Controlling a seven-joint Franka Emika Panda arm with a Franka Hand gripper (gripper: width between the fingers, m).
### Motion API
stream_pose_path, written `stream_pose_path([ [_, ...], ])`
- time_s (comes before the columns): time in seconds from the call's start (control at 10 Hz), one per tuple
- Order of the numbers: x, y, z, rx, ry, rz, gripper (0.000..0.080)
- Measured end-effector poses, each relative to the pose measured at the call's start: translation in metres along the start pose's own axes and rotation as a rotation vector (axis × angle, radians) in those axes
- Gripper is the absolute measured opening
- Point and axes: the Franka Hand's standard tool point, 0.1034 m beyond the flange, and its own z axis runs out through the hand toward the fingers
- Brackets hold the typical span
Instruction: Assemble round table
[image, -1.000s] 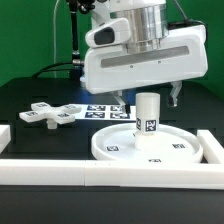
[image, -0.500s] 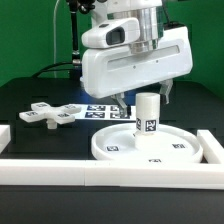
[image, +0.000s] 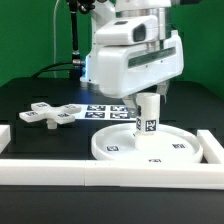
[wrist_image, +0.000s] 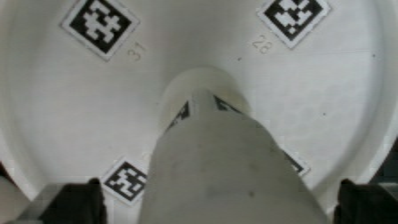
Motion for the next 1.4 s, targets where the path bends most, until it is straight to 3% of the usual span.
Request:
stream_pose_path([
  [0.4, -0.006, 0.003, 0.002, -0.007, -0.029, -0.261, 0.0649],
  [0.9, 0.007, 0.002, 0.003, -0.025, -0.105, -0.716, 0.0649],
  [1.4, 0.003, 0.002, 0.005, -0.020, -0.142, -0.944, 0.0649],
])
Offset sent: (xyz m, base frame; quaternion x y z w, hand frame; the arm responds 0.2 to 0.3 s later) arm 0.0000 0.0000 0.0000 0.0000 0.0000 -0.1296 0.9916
